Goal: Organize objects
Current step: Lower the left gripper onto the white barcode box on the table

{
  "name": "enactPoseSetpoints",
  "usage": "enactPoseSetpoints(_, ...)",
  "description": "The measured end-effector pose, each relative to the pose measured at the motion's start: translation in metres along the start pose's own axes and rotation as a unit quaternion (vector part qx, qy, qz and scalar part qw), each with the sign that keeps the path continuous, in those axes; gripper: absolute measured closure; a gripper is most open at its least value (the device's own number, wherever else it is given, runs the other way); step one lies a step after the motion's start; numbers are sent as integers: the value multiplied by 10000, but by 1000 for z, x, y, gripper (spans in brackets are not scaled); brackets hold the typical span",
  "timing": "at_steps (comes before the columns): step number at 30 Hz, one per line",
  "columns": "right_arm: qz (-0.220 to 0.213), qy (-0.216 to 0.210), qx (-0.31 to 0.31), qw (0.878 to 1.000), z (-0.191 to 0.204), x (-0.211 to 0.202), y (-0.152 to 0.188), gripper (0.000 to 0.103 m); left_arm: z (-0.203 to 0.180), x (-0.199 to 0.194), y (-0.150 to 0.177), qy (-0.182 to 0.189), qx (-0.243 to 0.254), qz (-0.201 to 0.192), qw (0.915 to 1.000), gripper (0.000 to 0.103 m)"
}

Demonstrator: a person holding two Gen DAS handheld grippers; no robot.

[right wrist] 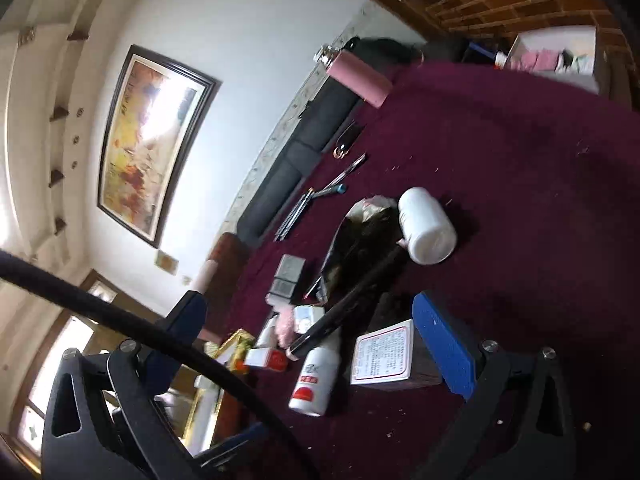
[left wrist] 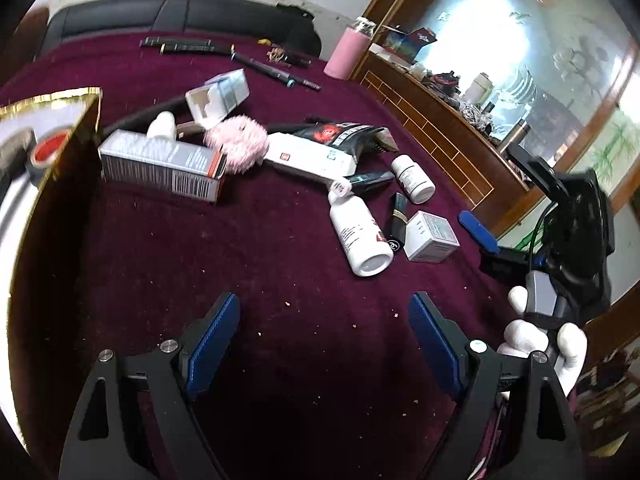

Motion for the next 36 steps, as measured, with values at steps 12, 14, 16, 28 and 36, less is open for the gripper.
enactPoseSetpoints(12,322,154,-266,9990,10,9,9,0,6,6,-2,159,-145,82,9997,10)
enactPoseSetpoints(14,333,226,-327,9987,11,10,9,0,4,8,-3,382,-45,171,9991,2)
enactPoseSetpoints(16,369,257,-378,9983,12,12,10,0,2,8,-2,327,19,189,9993,2)
enactPoseSetpoints(28,354,286,-370,9983,12,12,8,0,20,-23,-23,-357,-465,17,9983,8)
enactPoseSetpoints(36,348,223,-324,9986,11,12,6,0,64,-21,-83,-2177,-1169,-241,9687,7)
Point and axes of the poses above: each gripper's, at about its wrist camera, not at the fingertips, and x roughly the way its jaws point, z to its left, y to its underside, the point moved 4 cm from there along x, roughly the way its jaws point, and after that the axes turned 11 degrees about z, right-handed, at the moved point
